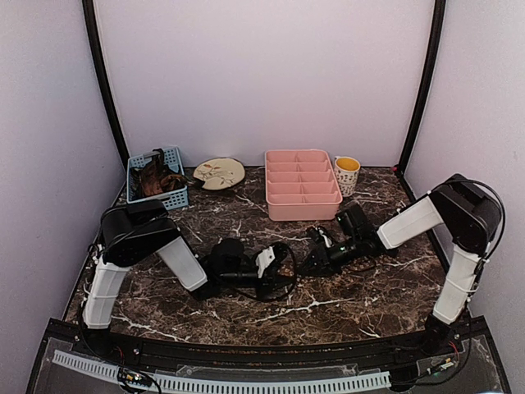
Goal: Roll the ties
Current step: Roll the tie at the center of the board.
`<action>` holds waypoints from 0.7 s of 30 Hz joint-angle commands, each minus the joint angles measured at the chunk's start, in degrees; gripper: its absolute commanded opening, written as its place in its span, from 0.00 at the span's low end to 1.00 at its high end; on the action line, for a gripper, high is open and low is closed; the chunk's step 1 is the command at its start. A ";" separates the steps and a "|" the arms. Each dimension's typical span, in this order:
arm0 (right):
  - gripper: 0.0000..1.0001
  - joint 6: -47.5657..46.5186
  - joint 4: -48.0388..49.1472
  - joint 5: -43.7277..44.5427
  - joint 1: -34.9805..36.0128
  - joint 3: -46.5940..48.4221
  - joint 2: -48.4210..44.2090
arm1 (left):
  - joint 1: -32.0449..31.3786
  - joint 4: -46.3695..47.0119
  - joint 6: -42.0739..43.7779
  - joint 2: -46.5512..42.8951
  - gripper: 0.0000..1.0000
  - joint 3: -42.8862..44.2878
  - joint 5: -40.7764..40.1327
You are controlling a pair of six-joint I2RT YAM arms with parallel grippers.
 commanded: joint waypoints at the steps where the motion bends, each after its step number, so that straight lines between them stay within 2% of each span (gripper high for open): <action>1: 0.25 -2.13 -5.50 7.73 -0.37 0.13 -5.38 | 1.24 -10.87 0.49 -3.15 0.23 -6.75 1.11; 8: 0.24 -2.87 -7.35 7.71 0.99 1.99 -0.61 | 1.79 -12.49 0.93 -6.12 0.23 -9.20 0.69; 16: 0.20 -2.35 -7.41 9.64 2.21 -1.34 2.12 | 2.57 -13.00 -0.09 -14.26 0.25 -12.36 -2.54; 21: 0.19 -2.07 -6.96 10.02 2.50 -1.93 2.34 | 2.09 -22.83 5.18 -15.17 0.26 -9.45 -4.93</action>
